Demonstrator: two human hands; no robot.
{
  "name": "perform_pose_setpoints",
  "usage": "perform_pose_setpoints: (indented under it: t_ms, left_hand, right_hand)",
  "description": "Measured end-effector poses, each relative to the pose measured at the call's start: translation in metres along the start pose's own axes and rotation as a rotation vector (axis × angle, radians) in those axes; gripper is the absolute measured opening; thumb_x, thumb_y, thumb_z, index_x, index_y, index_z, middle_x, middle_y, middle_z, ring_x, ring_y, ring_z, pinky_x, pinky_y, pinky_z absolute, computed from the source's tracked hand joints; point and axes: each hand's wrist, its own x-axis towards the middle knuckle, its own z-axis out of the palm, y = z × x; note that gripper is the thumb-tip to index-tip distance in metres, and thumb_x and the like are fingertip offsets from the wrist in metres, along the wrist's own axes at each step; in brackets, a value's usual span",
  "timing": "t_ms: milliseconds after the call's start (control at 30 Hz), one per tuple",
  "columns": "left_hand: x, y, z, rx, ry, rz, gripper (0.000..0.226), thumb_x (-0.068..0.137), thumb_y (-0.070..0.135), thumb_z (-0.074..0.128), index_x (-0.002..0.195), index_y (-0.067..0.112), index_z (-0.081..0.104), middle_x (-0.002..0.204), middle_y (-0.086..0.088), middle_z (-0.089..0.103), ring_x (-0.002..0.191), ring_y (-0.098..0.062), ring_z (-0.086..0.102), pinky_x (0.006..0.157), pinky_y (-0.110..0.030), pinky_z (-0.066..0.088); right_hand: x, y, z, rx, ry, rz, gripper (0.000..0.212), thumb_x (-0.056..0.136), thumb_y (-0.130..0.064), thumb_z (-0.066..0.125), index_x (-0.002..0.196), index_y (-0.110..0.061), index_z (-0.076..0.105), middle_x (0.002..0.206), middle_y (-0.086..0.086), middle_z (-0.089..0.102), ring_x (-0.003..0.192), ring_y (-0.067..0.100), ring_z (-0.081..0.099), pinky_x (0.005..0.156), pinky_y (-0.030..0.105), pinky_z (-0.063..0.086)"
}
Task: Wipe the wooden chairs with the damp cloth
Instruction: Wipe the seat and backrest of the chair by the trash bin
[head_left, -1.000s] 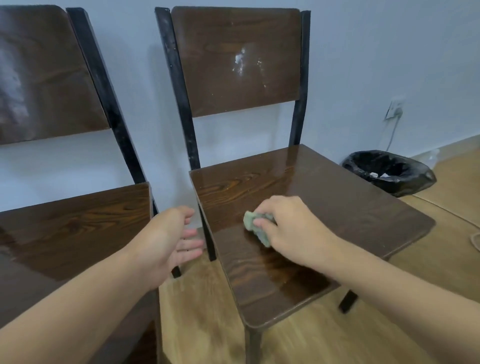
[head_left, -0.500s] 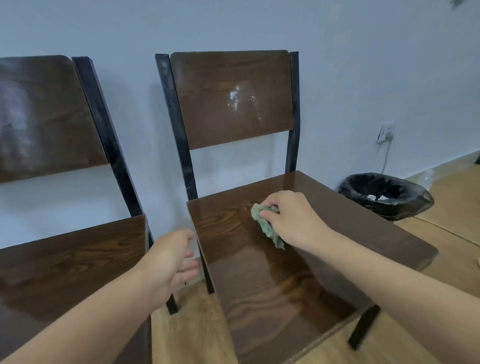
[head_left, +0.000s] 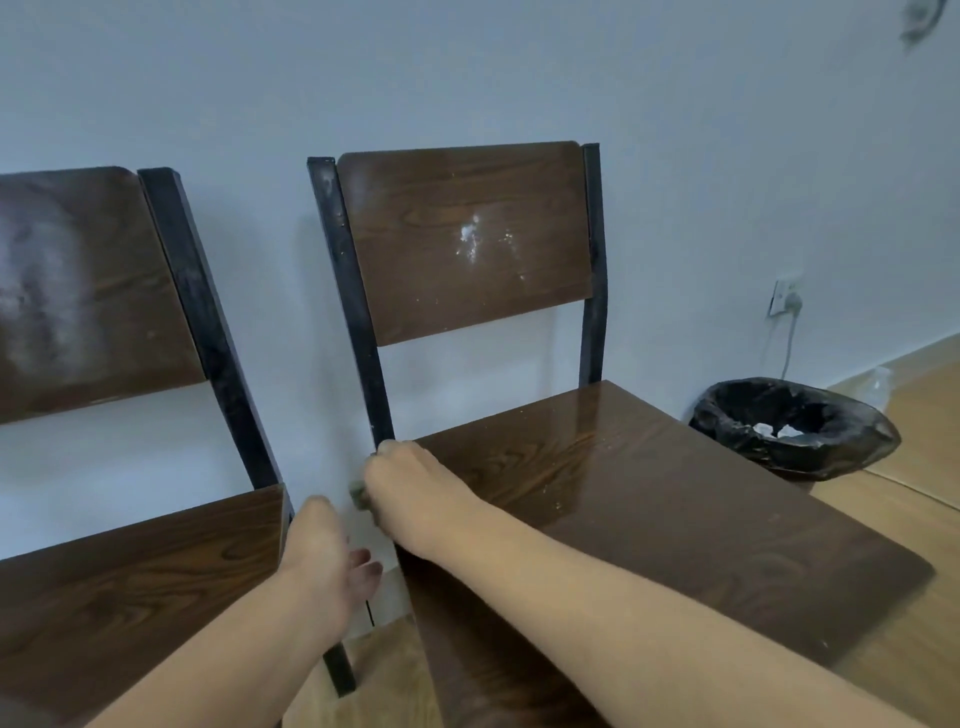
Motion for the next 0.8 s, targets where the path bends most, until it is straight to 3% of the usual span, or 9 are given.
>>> perform_pose_setpoints:
  t_ms: [67, 133, 200, 267, 333, 400, 567, 700, 800]
  left_hand:
    - [0.003, -0.001, 0.0, -0.001, 0.007, -0.02, 0.068, 0.101, 0.042, 0.037, 0.156, 0.003, 0.029, 0.15, -0.03, 0.044, 0.135, -0.046, 0.047, 0.113, -0.051, 0.039]
    - [0.005, 0.0, 0.0, 0.03, 0.012, -0.022, 0.067, 0.101, 0.042, 0.035, 0.154, 0.002, 0.032, 0.15, -0.029, 0.045, 0.134, -0.046, 0.049, 0.113, -0.053, 0.039]
    - [0.004, 0.001, 0.0, 0.056, 0.001, -0.03, 0.066, 0.101, 0.043, 0.034, 0.153, 0.002, 0.035, 0.149, -0.028, 0.047, 0.132, -0.046, 0.05, 0.113, -0.054, 0.039]
    - [0.005, 0.002, -0.001, 0.067, -0.009, -0.04, 0.066, 0.102, 0.046, 0.034, 0.151, 0.003, 0.037, 0.149, -0.028, 0.047, 0.132, -0.046, 0.05, 0.113, -0.054, 0.039]
    - [0.008, 0.003, -0.002, 0.071, -0.025, -0.048, 0.065, 0.102, 0.046, 0.035, 0.15, 0.002, 0.039, 0.148, -0.028, 0.048, 0.132, -0.046, 0.05, 0.113, -0.054, 0.039]
    - [0.013, 0.002, -0.005, 0.078, -0.045, -0.044, 0.064, 0.102, 0.045, 0.037, 0.149, 0.001, 0.039, 0.147, -0.029, 0.048, 0.132, -0.046, 0.05, 0.113, -0.054, 0.039]
    - [0.02, -0.004, -0.013, 0.114, -0.08, -0.044, 0.063, 0.102, 0.044, 0.038, 0.149, 0.001, 0.041, 0.145, -0.029, 0.05, 0.13, -0.046, 0.052, 0.112, -0.055, 0.04]
    - [0.015, -0.006, -0.021, 0.178, -0.115, -0.027, 0.064, 0.102, 0.044, 0.04, 0.148, 0.0, 0.041, 0.144, -0.03, 0.05, 0.128, -0.045, 0.054, 0.112, -0.054, 0.041]
    - [0.008, 0.004, -0.023, 0.285, -0.121, 0.04, 0.065, 0.102, 0.044, 0.041, 0.151, 0.001, 0.038, 0.148, -0.027, 0.049, 0.132, -0.043, 0.051, 0.114, -0.052, 0.039]
  right_hand:
    - [0.012, 0.031, -0.005, -0.007, 0.007, 0.055, 0.02, 0.087, 0.008, 0.063, 0.104, 0.0, 0.07, 0.105, 0.02, 0.059, 0.099, 0.036, 0.058, 0.077, 0.038, 0.051]
    - [0.017, 0.086, -0.018, -0.044, 0.038, 0.223, 0.017, 0.089, 0.003, 0.062, 0.104, 0.0, 0.07, 0.096, 0.018, 0.06, 0.097, 0.035, 0.062, 0.071, 0.035, 0.045]
    - [0.005, 0.152, -0.038, -0.113, 0.061, 0.443, 0.015, 0.092, -0.005, 0.061, 0.103, -0.002, 0.071, 0.089, 0.013, 0.061, 0.096, 0.035, 0.067, 0.072, 0.037, 0.049]
    - [-0.024, 0.215, -0.065, -0.235, 0.059, 0.617, 0.015, 0.091, -0.003, 0.063, 0.103, -0.002, 0.071, 0.098, 0.015, 0.068, 0.099, 0.034, 0.068, 0.079, 0.037, 0.052]
    - [-0.059, 0.257, -0.092, -0.279, 0.097, 0.77, 0.01, 0.087, 0.004, 0.062, 0.087, -0.005, 0.068, 0.101, 0.019, 0.069, 0.091, 0.035, 0.065, 0.076, 0.036, 0.051]
    - [-0.077, 0.276, -0.105, -0.227, 0.213, 0.837, 0.021, 0.087, 0.005, 0.06, 0.072, -0.01, 0.058, 0.091, 0.019, 0.068, 0.078, 0.033, 0.058, 0.068, 0.032, 0.045]
    - [-0.072, 0.222, -0.064, 0.002, 0.264, 0.7, 0.019, 0.096, -0.01, 0.059, 0.087, -0.008, 0.076, 0.088, 0.011, 0.073, 0.079, 0.025, 0.067, 0.072, 0.031, 0.05]
    - [-0.077, 0.144, -0.042, 0.127, 0.255, 0.558, 0.017, 0.098, -0.018, 0.06, 0.1, -0.016, 0.077, 0.089, 0.002, 0.073, 0.08, 0.016, 0.07, 0.081, 0.034, 0.059]
    - [-0.085, 0.075, -0.034, 0.092, 0.171, 0.394, 0.021, 0.097, -0.021, 0.057, 0.105, -0.02, 0.076, 0.101, 0.003, 0.07, 0.092, 0.022, 0.068, 0.086, 0.033, 0.053]
